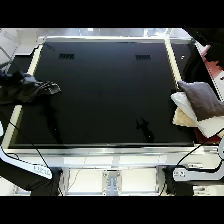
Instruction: Fold the shirts.
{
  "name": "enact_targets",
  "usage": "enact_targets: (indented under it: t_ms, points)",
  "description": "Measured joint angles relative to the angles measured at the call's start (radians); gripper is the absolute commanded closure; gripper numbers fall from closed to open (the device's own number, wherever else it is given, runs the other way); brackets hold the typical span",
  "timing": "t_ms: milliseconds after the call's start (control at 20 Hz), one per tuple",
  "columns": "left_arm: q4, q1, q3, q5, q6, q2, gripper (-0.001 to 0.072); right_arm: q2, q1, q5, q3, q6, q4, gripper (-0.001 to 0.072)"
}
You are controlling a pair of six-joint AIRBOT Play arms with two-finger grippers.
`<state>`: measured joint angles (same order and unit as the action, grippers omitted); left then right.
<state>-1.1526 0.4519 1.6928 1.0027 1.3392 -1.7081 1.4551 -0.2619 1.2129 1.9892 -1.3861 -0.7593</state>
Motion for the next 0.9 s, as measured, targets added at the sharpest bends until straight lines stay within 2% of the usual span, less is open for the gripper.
enact_targets:
  t_ms: [200, 300, 550, 600, 650, 700, 750, 850, 900]
  points:
    - [0.061, -0.204, 0.000, 0.257, -0.049, 0.104, 0.0693, 0.000, 0.000, 0.029, 0.000, -0.001, 0.017, 0.0230]
    - [0.086, -0.339, 0.000, 0.337, -0.057, 0.124, 0.0693, 0.000, 0.000, 0.052, 0.000, -0.001, 0.019, 0.0230]
    - [0.120, -0.728, 0.000, 0.377, -0.060, 0.114, 0.0691, 0.001, 0.000, 0.080, 0.000, 0.013, 0.014, 0.0229]
    - [0.121, -0.800, 0.000, 0.354, -0.060, 0.103, 0.0659, 0.001, 0.000, 0.088, 0.000, 0.014, 0.009, 0.0229]
    - [0.122, -0.871, 0.000, 0.320, -0.062, 0.091, 0.0417, 0.001, 0.000, 0.097, 0.000, 0.016, 0.001, 0.0229]
    - [0.114, -0.928, 0.000, 0.276, -0.072, 0.082, 0.0106, 0.001, 0.000, 0.108, 0.000, 0.017, -0.008, 0.0229]
    - [0.078, -0.978, 0.000, 0.226, -0.090, 0.078, 0.0000, 0.001, 0.000, 0.126, 0.000, 0.021, -0.021, 0.0229]
    - [-0.074, -1.033, 0.000, 0.133, -0.102, 0.093, 0.0029, 0.003, 0.000, 0.170, 0.000, 0.039, -0.052, 0.0229]
    - [-0.171, -1.043, 0.000, 0.098, -0.084, 0.112, 0.0096, 0.004, 0.000, 0.195, 0.000, 0.048, -0.069, 0.0230]
